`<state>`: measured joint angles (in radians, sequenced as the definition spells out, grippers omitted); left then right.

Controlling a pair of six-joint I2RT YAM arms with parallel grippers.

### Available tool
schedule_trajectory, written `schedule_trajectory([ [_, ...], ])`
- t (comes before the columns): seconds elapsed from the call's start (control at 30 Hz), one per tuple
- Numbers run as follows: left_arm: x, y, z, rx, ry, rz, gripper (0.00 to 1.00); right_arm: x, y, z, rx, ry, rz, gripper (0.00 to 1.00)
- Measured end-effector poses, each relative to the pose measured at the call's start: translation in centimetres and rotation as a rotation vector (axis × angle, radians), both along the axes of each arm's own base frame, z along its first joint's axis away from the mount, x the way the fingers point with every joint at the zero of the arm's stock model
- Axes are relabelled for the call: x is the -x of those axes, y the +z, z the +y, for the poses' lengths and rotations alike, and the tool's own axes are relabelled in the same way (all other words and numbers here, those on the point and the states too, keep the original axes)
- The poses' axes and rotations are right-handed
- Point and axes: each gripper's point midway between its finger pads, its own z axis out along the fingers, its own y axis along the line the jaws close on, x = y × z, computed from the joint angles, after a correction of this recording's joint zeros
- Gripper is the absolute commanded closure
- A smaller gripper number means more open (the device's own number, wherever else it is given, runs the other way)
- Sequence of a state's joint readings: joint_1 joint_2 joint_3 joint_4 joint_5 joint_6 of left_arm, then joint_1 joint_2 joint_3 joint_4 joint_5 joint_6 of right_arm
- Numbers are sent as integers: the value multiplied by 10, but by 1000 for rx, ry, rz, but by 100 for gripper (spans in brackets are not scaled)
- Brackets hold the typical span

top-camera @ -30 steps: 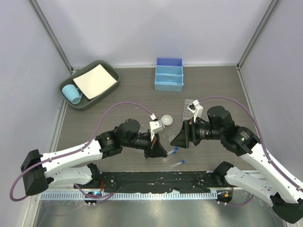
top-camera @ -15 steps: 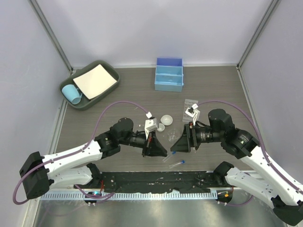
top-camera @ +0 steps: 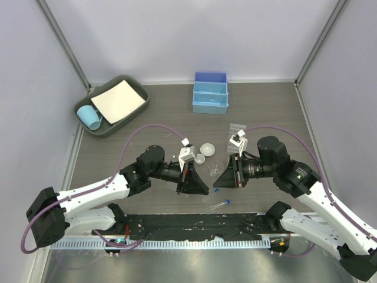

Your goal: Organize the chemistry lab equipment

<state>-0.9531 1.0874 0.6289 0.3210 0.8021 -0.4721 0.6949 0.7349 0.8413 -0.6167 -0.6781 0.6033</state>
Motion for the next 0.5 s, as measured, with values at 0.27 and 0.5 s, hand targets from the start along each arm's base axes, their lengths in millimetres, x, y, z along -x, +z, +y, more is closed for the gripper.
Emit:
schedule_trajectory([
  [0.27,-4,-1,2,-1,9,14,49,-4,-3,2,10,-10,-2,99],
  [0.5,-28,-3,2,-80,148,42,1,-34,-2,6,113,-82,-34,99],
])
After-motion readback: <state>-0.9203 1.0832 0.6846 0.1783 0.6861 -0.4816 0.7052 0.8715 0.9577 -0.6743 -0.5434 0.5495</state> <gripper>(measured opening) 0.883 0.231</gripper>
